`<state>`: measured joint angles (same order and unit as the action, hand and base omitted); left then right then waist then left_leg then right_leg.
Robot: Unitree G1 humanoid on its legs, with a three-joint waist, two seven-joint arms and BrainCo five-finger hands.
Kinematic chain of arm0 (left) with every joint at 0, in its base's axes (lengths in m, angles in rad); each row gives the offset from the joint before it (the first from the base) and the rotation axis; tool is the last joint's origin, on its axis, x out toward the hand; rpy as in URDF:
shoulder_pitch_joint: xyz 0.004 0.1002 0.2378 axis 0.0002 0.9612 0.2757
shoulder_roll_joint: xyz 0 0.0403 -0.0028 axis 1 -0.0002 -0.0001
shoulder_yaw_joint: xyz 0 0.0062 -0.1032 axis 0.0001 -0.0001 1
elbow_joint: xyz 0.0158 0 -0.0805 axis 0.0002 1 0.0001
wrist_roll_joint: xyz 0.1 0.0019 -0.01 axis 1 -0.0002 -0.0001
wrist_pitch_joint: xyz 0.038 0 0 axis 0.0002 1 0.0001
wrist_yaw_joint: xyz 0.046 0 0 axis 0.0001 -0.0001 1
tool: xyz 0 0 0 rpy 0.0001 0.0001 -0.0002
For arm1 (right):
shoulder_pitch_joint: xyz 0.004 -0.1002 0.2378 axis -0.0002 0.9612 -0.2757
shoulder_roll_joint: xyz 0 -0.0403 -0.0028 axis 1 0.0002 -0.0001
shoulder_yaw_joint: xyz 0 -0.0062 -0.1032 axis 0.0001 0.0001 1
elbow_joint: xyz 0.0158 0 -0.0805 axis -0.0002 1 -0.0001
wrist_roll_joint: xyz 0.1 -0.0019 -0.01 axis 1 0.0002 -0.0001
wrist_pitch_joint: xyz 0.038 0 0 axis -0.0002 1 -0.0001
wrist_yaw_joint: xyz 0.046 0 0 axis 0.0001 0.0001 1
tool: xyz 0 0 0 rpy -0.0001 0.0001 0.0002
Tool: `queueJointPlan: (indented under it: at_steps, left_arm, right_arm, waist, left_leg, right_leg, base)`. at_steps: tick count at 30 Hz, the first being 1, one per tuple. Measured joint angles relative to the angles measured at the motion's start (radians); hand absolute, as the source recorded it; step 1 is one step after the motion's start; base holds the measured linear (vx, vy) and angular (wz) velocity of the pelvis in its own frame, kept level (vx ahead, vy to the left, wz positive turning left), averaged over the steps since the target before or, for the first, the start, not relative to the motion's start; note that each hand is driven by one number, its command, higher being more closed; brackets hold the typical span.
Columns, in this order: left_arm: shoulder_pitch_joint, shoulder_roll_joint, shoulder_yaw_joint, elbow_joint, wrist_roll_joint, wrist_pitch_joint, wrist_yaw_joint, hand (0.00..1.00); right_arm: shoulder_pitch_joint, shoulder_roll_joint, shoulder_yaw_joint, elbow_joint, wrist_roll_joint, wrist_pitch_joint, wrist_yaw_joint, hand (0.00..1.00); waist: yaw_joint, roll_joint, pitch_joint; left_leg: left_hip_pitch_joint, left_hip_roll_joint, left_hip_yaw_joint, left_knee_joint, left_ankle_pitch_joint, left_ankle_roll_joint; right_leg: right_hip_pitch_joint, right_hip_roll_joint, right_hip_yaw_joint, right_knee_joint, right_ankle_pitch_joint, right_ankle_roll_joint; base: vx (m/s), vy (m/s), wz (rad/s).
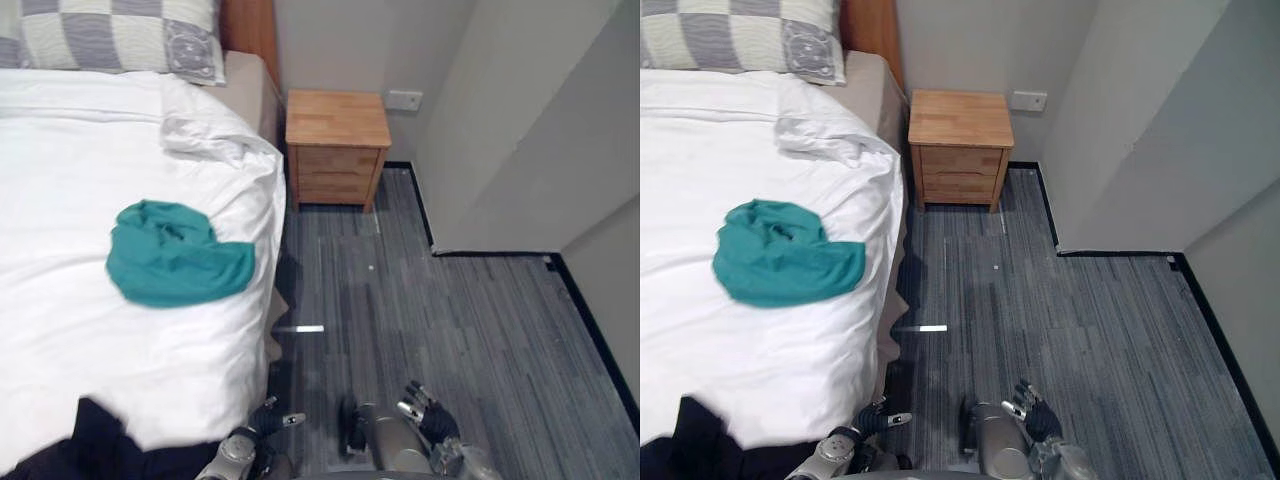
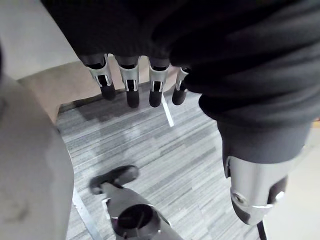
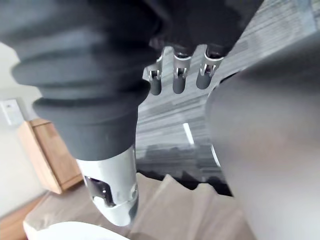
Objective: Tidy the bed and pick cloth on bed and put in laundry
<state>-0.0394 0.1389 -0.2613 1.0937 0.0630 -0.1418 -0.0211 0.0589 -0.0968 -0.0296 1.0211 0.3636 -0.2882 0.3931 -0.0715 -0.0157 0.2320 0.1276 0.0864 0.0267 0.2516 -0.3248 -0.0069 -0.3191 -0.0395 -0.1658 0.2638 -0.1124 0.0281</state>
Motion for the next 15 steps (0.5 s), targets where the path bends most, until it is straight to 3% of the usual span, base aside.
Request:
queueJointPlan:
  at_steps: [2,3,5,6,8,9,10,11,13,14,15]
  left_arm:
    - [0.007,0.007,0.032,0.007,-0.003,0.001,0.004,0.0]
    - [0.009,0.007,0.037,0.006,-0.005,-0.002,0.007,0.0]
    - [0.0,-0.005,0.039,0.005,-0.012,-0.019,0.012,0.0]
    - [0.006,-0.023,0.067,0.005,-0.012,-0.022,0.011,0.0]
    - [0.026,-0.026,0.112,-0.003,-0.017,-0.031,0.009,0.0]
    - [0.022,-0.025,0.14,-0.009,-0.013,-0.037,0.009,0.0]
    - [0.025,-0.027,0.149,-0.03,-0.014,-0.045,0.01,0.0]
    - [0.029,-0.028,0.152,-0.04,-0.02,-0.058,0.008,0.0]
    - [0.04,-0.041,0.16,-0.063,-0.04,-0.088,0.009,0.0]
    - [0.041,-0.045,0.159,-0.063,-0.05,-0.094,0.012,0.0]
    - [0.043,-0.052,0.155,-0.063,-0.054,-0.1,0.024,0.0]
  right_arm:
    - [-0.01,-0.007,-0.003,-0.013,-0.015,-0.001,-0.014,0.0]
    - [-0.022,-0.011,-0.004,-0.015,-0.022,0.004,-0.028,0.0]
    - [-0.033,-0.03,-0.001,-0.016,-0.031,0.016,-0.043,0.0]
    - [-0.035,-0.049,0.012,-0.015,-0.047,0.025,-0.044,0.0]
    - [-0.047,-0.067,0.042,0.013,-0.088,0.032,-0.044,0.0]
    - [-0.045,-0.066,0.043,0.027,-0.104,0.033,-0.043,0.0]
    - [-0.042,-0.066,0.048,0.038,-0.112,0.032,-0.041,0.0]
    - [-0.044,-0.066,0.049,0.038,-0.113,0.031,-0.039,0.0]
    - [-0.065,-0.064,0.052,0.034,-0.113,0.026,-0.035,0.0]
    - [-0.066,-0.063,0.056,0.034,-0.117,0.025,-0.034,0.0]
    - [-0.06,-0.06,0.059,0.034,-0.125,0.024,-0.033,0.0]
  waist:
    - [0.0,0.021,0.001]
    - [-0.002,0.034,-0.01]
    - [-0.002,0.065,-0.008]
    - [-0.001,0.106,-0.004]
    - [0.009,0.123,0.003]
    - [0.023,0.112,0.009]
    - [0.038,0.086,0.014]
    - [0.049,0.084,0.013]
    - [0.062,0.082,0.012]
    - [0.063,0.082,0.012]
    - [0.062,0.082,0.012]
  left_leg:
    - [0.058,0.037,0.037,0.01,-0.056,-0.027]
    - [0.045,0.055,0.066,0.088,-0.047,-0.04]
    - [-0.065,0.094,0.08,0.337,0.015,-0.063]
    - [-0.182,0.155,0.068,0.604,0.117,-0.076]
    - [-0.257,0.195,0.047,0.822,0.104,-0.06]
    - [-0.283,0.182,0.042,0.843,0.09,-0.047]
    - [-0.317,0.139,0.05,0.78,0.082,-0.034]
    - [-0.335,0.113,0.053,0.711,0.08,-0.034]
    - [-0.384,0.024,0.084,0.378,0.087,-0.054]
    - [-0.389,0.009,0.126,0.264,0.108,-0.074]
    - [-0.393,-0.001,0.231,0.128,0.159,-0.071]
  right_leg:
    - [-0.001,0.003,-0.04,0.029,0.119,-0.012]
    - [-0.029,0.007,-0.057,0.105,0.08,-0.068]
    - [-0.014,0.033,-0.054,0.111,0.037,-0.076]
    - [0.055,0.087,-0.048,0.06,0.022,-0.089]
    - [0.186,0.14,-0.026,-0.016,0.01,-0.103]
    - [0.259,0.143,-0.014,-0.051,0.0,-0.099]
    - [0.332,0.138,0.009,-0.092,-0.004,-0.094]
    - [0.356,0.134,0.023,-0.114,-0.006,-0.091]
    - [0.41,0.109,0.072,-0.168,-0.019,-0.086]
    - [0.427,0.1,0.072,-0.184,-0.025,-0.079]
    - [0.461,0.088,0.066,-0.217,-0.032,-0.072]
  base:
    - [0.53,-0.217,-0.57]
    - [0.55,-0.244,-0.47]
    - [0.46,-0.212,-0.26]
    - [0.52,-0.186,-0.23]
    - [0.55,-0.126,-0.29]
    - [0.53,-0.11,-0.38]
    - [0.4,-0.089,-0.37]
    - [0.44,-0.074,-0.59]
    - [0.5,0.036,-0.63]
    - [0.55,0.112,-0.31]
    - [0.54,0.13,0.03]
